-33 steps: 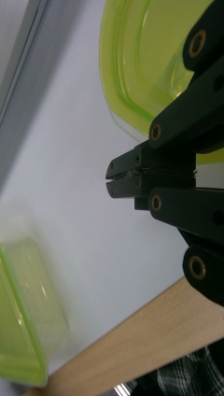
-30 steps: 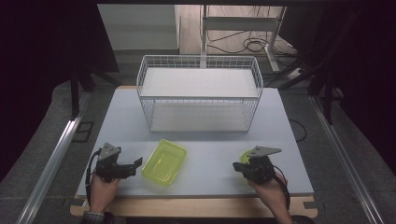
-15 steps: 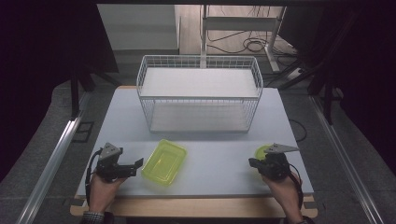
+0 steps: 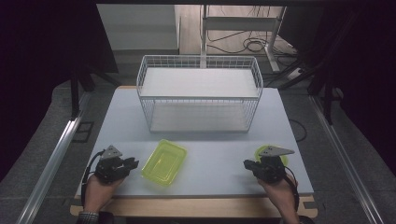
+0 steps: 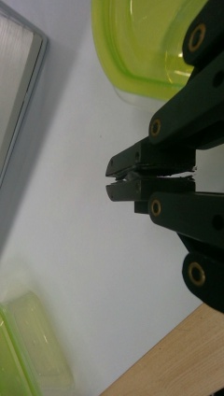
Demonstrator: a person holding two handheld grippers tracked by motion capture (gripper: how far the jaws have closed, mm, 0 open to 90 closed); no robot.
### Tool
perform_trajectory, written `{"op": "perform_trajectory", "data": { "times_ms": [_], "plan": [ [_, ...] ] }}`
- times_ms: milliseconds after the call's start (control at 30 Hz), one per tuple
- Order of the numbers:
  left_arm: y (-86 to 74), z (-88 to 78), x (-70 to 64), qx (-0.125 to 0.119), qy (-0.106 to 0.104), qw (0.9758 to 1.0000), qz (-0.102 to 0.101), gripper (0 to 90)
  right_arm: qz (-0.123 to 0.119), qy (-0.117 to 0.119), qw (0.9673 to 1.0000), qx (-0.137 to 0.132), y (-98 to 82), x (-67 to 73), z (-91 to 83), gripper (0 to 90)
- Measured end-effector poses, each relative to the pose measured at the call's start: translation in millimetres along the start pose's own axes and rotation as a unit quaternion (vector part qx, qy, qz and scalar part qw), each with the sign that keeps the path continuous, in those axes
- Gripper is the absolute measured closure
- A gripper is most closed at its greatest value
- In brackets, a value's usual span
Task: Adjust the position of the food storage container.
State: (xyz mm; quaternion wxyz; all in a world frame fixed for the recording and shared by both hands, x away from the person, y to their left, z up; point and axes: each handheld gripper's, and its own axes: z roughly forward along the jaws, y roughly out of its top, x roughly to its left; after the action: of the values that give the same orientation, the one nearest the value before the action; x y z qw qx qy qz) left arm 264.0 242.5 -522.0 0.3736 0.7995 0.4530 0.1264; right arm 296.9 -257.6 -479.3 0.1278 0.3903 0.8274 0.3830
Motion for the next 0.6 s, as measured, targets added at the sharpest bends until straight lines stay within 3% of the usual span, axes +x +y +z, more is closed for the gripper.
{"op": "perform_trajectory", "data": {
  "times_ms": [100,233,600],
  "plan": [
    [1.3,5.9,-8.2,0.029,-0.027,0.999,0.019,87.7,-0.002,0.005,1.0,0.002,-0.5,3.8,1.0,85.4],
    [2.9,12.4,-21.0,0.058,-0.047,0.9965,0.039,89.8,-0.009,0.015,0.9998,0.002,-1.0,10.3,1.8,85.2],
    [20.4,35.0,-68.8,0.062,-0.123,0.9878,0.072,89.8,-0.011,0.037,0.9992,0.009,-7.3,22.2,1.6,85.0]
  ]
}}
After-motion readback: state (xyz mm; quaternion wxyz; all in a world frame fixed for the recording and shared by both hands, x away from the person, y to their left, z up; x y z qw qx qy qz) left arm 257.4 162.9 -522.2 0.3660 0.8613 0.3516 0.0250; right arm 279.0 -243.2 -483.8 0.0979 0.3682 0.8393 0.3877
